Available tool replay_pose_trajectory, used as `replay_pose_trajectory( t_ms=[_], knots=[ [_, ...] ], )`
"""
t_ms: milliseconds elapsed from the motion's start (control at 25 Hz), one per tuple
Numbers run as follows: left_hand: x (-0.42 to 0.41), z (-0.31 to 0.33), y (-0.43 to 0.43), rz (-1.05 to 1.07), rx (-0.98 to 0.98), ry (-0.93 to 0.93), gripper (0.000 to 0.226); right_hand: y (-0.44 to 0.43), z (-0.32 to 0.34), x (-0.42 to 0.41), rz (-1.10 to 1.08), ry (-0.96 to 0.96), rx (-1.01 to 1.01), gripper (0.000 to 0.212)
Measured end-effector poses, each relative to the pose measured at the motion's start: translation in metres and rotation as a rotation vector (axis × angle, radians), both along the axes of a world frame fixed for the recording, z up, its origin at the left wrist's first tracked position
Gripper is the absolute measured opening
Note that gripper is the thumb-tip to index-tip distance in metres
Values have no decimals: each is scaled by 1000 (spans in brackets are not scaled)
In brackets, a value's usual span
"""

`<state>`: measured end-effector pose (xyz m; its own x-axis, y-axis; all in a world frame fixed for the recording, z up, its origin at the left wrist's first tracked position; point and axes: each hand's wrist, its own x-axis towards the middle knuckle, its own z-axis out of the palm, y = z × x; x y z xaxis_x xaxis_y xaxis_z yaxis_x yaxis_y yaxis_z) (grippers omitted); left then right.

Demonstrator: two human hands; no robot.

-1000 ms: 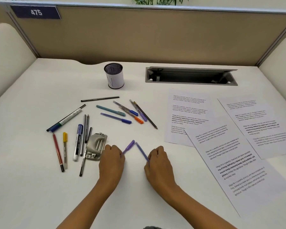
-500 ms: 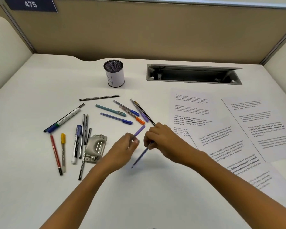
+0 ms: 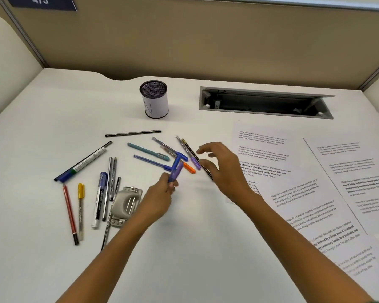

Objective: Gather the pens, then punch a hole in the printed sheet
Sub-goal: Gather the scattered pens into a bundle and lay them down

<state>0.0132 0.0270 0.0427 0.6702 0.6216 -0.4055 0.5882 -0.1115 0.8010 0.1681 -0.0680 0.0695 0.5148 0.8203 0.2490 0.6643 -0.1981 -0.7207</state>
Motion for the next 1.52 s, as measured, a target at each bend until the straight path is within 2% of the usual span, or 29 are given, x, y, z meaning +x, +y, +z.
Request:
replay_pose_trajectory(
  t_ms=[120, 200, 240, 360, 640, 760, 880, 1000, 1080, 1160, 1320, 1400, 1520],
  knots=[
    [5, 1, 42, 21, 351, 59, 10, 10, -16, 8, -177, 75, -57, 23],
    [12, 3, 71, -47, 629, 74, 30, 19, -28, 14, -216, 101, -158, 27],
    [17, 2, 84, -83, 703, 100, 42, 23, -34, 16, -216, 95, -230, 30],
    [31, -5, 109, -143, 711, 203, 58, 36, -48, 18, -184, 46, -412, 46],
    [41, -18, 128, -313, 846, 305, 39, 59, -62, 9, -120, -220, -587, 87],
    [37, -27, 126, -446, 917, 346, 41, 71, -65, 5, -115, -305, -572, 75],
    [29, -35, 125, -471, 965, 257, 30, 82, -63, 7, -99, -290, -579, 57],
    [22, -36, 125, -525, 1065, 192, 19, 81, -63, 7, -91, -369, -620, 28],
    [19, -35, 124, -601, 1177, 180, 15, 75, -64, 6, -96, -439, -655, 23],
    [19, -31, 124, -627, 1219, 129, 10, 69, -64, 9, -117, -409, -673, 25],
    [30, -20, 119, -523, 1064, 44, 8, 53, -61, 8, -92, -569, -723, 14],
    [39, -18, 120, -472, 948, 64, 13, 48, -54, 8, -45, -643, -740, 20],
    [57, -23, 130, -528, 873, 161, 29, 43, -55, 15, 29, -518, -736, 18]
  ],
)
